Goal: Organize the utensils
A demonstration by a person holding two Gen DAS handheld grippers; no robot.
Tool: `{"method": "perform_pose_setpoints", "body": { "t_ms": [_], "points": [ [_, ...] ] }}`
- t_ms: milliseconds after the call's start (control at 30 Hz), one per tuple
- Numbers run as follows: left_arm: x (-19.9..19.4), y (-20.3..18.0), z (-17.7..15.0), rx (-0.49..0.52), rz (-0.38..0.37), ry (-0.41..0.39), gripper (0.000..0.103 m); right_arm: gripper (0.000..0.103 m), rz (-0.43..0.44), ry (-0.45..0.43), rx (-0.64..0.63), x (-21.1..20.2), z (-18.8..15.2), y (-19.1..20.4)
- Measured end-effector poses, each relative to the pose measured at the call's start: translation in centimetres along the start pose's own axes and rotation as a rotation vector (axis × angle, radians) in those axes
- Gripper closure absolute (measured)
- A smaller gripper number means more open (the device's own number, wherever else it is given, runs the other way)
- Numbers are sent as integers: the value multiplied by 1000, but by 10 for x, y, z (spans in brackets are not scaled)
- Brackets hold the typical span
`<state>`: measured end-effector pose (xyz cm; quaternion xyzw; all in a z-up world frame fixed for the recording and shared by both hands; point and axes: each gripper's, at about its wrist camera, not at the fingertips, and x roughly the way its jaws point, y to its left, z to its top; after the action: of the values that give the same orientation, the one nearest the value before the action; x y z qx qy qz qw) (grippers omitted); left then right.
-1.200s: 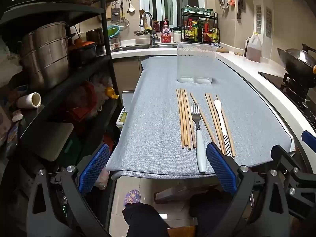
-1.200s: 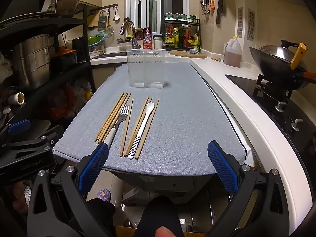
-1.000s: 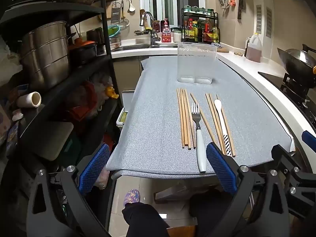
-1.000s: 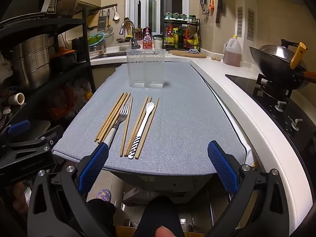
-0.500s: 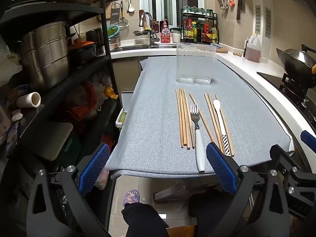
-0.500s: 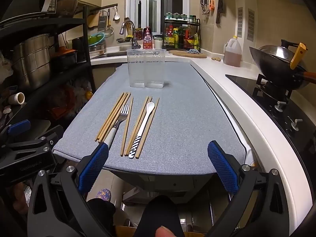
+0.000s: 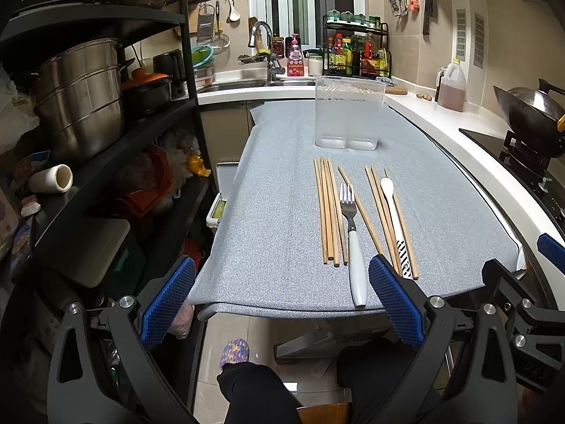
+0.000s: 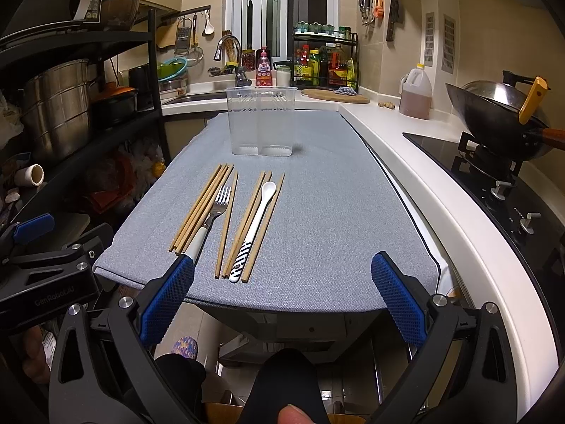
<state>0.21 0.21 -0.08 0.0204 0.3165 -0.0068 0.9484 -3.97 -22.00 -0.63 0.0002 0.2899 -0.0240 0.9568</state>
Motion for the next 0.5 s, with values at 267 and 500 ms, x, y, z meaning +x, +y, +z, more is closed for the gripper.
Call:
{"method": "perform_pose_setpoints", "body": {
  "t_ms": [267,500],
  "points": [
    [-2,-1,0,1,-2,0,8,5,-2,-4,-3,-1,1,-1],
    [-1,-7,3,4,-2,-2,8,5,-1,-6,-4,-1,0,-1]
  ]
}}
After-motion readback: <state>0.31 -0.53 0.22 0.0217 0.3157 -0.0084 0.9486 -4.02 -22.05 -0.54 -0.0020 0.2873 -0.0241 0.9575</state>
